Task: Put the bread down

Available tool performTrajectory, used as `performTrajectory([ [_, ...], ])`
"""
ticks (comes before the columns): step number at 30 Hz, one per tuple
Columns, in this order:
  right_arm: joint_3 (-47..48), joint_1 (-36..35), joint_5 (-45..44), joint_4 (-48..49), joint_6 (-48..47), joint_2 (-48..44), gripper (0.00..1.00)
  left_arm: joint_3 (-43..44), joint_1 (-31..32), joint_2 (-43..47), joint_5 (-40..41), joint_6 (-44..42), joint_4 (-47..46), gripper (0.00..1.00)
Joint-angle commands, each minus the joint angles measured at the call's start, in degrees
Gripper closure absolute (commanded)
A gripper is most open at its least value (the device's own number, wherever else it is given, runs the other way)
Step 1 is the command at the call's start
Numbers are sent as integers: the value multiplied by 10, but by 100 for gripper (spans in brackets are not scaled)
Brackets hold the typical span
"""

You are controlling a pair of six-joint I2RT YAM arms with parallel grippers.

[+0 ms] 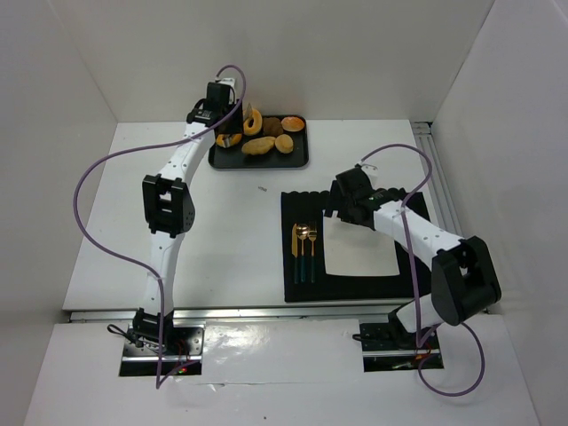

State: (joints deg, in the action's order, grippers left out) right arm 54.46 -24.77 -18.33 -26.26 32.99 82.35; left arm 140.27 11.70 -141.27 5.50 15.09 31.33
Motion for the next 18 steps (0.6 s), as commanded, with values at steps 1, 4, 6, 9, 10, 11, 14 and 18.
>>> performTrajectory([
  [1, 25, -5, 2, 9, 3, 6, 1, 17, 1, -4, 4, -25, -21, 42],
  [4, 25, -5, 2, 9, 3, 6, 1, 17, 1, -4, -1, -25, -21, 42],
  [6, 25, -5, 2, 9, 3, 12, 1, 17, 1, -4, -8, -31, -21, 42],
  [9, 25, -5, 2, 9, 3, 12, 1, 6, 1, -4, -3, -31, -21, 42],
  [10, 25, -5, 2, 9, 3, 12, 1, 6, 1, -4, -3, -31, -21, 42],
  [11, 25, -5, 2, 9, 3, 12, 1, 1, 1, -4, -3, -31, -21, 42],
  [14, 25, -5, 7, 14, 3, 17, 1, -4, 1, 1, 4, -31, -21, 42],
  [18, 25, -5, 7, 14, 3, 17, 1, -28, 1, 13, 10, -31, -21, 43],
])
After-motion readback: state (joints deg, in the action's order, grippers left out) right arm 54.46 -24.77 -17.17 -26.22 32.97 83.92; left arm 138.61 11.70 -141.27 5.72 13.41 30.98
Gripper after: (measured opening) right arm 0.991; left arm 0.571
